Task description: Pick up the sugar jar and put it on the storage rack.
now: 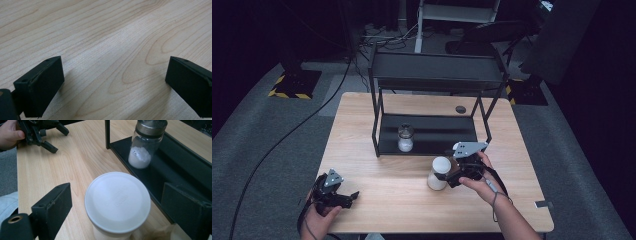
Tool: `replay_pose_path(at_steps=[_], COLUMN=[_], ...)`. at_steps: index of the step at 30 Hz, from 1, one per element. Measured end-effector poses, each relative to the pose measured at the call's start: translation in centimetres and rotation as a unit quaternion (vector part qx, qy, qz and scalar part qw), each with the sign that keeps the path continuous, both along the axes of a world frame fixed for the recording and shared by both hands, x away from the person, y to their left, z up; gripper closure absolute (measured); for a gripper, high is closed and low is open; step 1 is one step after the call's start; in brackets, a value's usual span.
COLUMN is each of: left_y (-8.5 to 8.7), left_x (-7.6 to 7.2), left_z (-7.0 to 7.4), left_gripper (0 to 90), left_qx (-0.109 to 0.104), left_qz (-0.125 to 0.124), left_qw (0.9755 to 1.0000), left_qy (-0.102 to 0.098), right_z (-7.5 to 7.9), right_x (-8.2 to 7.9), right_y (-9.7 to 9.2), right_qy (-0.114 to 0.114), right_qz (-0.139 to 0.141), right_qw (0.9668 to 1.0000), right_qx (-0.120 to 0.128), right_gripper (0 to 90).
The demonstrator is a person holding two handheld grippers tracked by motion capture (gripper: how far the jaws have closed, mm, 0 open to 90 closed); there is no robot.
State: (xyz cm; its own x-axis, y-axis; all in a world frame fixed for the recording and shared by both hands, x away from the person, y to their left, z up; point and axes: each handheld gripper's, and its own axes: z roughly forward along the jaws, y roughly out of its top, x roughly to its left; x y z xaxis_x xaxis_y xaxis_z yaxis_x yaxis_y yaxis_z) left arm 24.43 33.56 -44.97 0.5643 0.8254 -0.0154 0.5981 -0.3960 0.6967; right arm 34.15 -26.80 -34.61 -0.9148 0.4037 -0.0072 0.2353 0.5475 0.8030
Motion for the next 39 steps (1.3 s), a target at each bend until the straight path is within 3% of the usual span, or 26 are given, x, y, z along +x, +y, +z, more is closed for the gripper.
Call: replay_pose_path(at_steps=[13,18,23,30,39], left_y=[0.0,0.0,0.0,0.0,0.0], left_x=[0.0,0.0,0.0,0.0,0.0], left_z=[0.0,0.0,0.0,0.0,0.0], left_gripper=[1.4,1.4,1.4,1.4,1.3], left_qx=[0.0,0.0,0.0,0.0,0.0], left_qz=[0.0,0.0,0.0,0.0,-0.001], left_qw=[1.0,1.0,1.0,1.0,1.0], left_qy=[0.0,0.0,0.0,0.0,0.0], right_z=[-1.4,-1.4,-1.3,-0.6,1.8], right_x=[0.4,0.2,0.1,-0.1,0.0], right_y=[1.2,1.5,1.6,1.8,2.1], right_qy=[0.001,-0.009,-0.008,-0.011,-0.02], right_qz=[0.005,0.001,0.001,0.013,0.03], right_qw=[0.9997,0.9993,0.9993,0.9993,0.9988], right_qx=[-0.025,-0.036,-0.036,-0.034,-0.034], right_gripper=[23.6,32.5,33.7,33.7,33.7])
